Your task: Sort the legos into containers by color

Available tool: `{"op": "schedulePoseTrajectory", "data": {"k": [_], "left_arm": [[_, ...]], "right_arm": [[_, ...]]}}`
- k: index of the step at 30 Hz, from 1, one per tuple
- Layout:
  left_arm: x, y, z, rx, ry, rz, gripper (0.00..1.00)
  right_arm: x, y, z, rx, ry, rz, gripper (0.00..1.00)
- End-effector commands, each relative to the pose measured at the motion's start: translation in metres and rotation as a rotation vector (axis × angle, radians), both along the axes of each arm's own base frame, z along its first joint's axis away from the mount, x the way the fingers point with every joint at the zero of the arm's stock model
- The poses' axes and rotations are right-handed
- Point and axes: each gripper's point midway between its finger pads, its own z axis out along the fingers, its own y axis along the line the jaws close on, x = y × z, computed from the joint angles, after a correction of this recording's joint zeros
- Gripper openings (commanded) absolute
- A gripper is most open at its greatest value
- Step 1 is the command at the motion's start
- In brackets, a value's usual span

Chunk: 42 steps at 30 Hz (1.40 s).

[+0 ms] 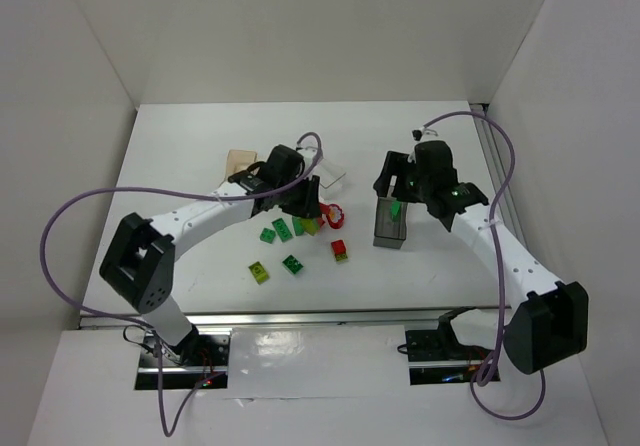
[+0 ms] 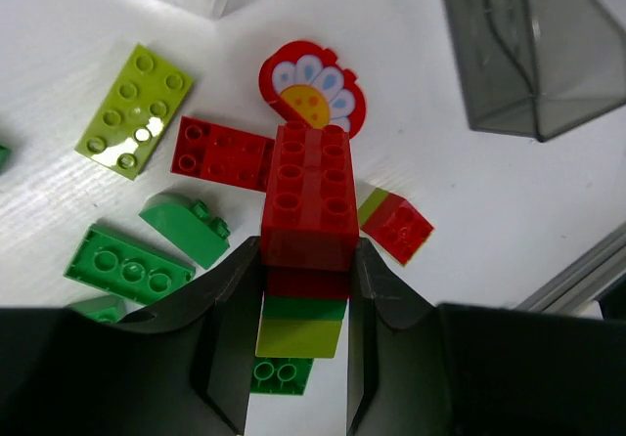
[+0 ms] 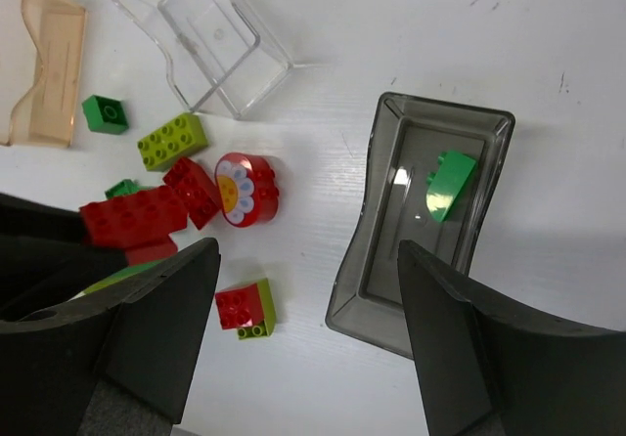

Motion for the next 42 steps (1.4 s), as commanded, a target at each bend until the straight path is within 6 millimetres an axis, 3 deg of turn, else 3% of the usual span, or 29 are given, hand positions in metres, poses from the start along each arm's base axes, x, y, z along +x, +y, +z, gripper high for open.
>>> {"op": "schedulePoseTrajectory", "data": {"k": [1, 7, 11, 12, 13, 20, 22, 24, 27, 29, 32, 34, 35, 39, 42], "left_arm": [[0.006, -0.005, -0.018, -0.013, 0.056, 0.064, 0.0], [0.004, -0.009, -0.037, -0.008, 0.099, 0.057, 0.03], [0.002, -0.008, -0.039, 0.009, 0.121, 0.057, 0.4], [0.002, -0.008, -0.039, 0.009, 0.121, 0.057, 0.55], [0.003, -0.007, -0.039, 0.014, 0.117, 0.064, 0.6], [0.004, -0.005, -0.04, 0.02, 0.112, 0.07, 0.66], [0.002, 0.0, -0.031, 0.026, 0.101, 0.081, 0.68], [0.003, 0.006, -0.024, 0.042, 0.08, 0.104, 0.69], [0.008, 0.024, 0.002, 0.027, 0.033, 0.152, 0.69], [0.017, 0.047, 0.023, 0.01, 0.0, 0.236, 0.69], [0.025, 0.091, 0.036, -0.006, 0.023, 0.396, 0.68], [0.025, 0.117, 0.048, -0.042, 0.021, 0.505, 0.68], [0.029, 0.134, 0.052, -0.068, 0.023, 0.553, 0.72], [0.022, 0.159, 0.073, -0.123, -0.021, 0.623, 0.8], [0.019, 0.164, 0.068, -0.112, -0.017, 0.628, 0.8]], "right_arm": [[-0.005, 0.004, -0.009, -0.003, 0.018, 0.027, 0.8], [-0.008, 0.001, -0.015, -0.014, 0.034, 0.02, 0.81], [-0.01, 0.004, -0.022, -0.02, 0.052, 0.029, 0.81], [-0.011, 0.007, -0.022, -0.02, 0.051, 0.038, 0.81], [-0.012, 0.007, -0.022, -0.02, 0.051, 0.038, 0.81], [-0.015, 0.016, -0.025, -0.031, 0.057, 0.062, 0.81], [-0.014, 0.02, -0.021, -0.052, 0.049, 0.071, 0.81], [-0.02, 0.031, -0.032, -0.083, 0.086, 0.102, 0.81], [-0.028, 0.053, -0.042, -0.125, 0.101, 0.165, 0.83], [-0.033, 0.069, -0.05, -0.154, 0.114, 0.215, 0.84], [-0.037, 0.086, -0.056, -0.16, 0.133, 0.236, 0.87], [-0.041, 0.11, -0.062, -0.124, 0.135, 0.246, 0.9], [-0.042, 0.117, -0.063, -0.106, 0.138, 0.244, 0.91], [-0.042, 0.147, -0.082, -0.024, 0.183, 0.196, 0.93], [-0.041, 0.157, -0.096, -0.03, 0.211, 0.168, 0.94]]}}
